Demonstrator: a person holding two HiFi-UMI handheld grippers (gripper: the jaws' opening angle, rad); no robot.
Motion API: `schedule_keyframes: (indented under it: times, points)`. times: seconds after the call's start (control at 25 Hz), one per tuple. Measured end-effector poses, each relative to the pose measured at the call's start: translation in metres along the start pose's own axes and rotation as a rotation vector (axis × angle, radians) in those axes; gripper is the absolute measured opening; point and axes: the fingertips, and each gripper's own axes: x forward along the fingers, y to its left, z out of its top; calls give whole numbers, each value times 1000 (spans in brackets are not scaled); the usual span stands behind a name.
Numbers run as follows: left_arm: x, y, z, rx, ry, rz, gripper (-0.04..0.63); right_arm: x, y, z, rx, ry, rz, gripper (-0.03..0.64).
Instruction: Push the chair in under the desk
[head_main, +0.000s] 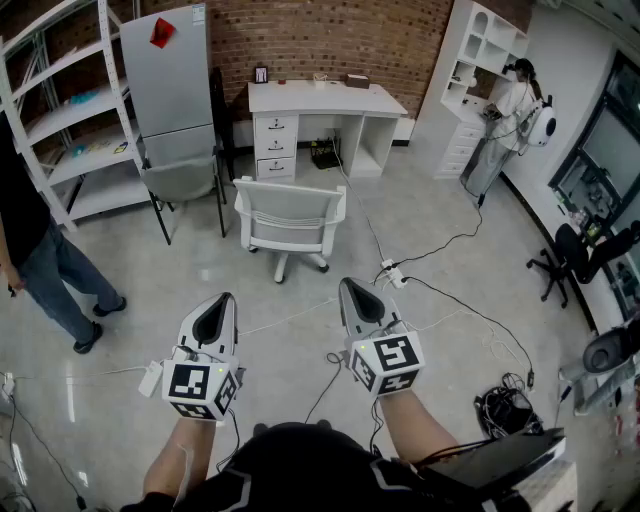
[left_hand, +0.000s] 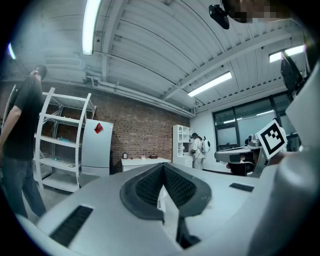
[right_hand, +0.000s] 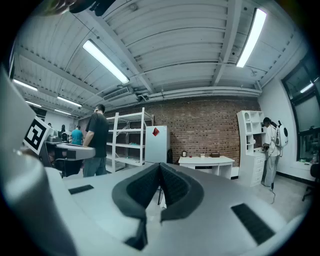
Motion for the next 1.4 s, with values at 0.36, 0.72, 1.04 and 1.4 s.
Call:
schedule_keyframes:
  times: [0.36,0.72,1.04,1.4]
  points:
    - [-1,0,4,1,2,-4,8,0,3,1,4,-3,-9,4]
    - [-4,5,1,-4,9,-20,8,4,21,8,-20,-27,19,5]
    - [-22,36,-3,-18,-2,-22,8,10,46,6,-34,-20,-3,5]
    - [-48,70,-16,-29,-7,-84,8,10,80,-4,-59,13,-65,5]
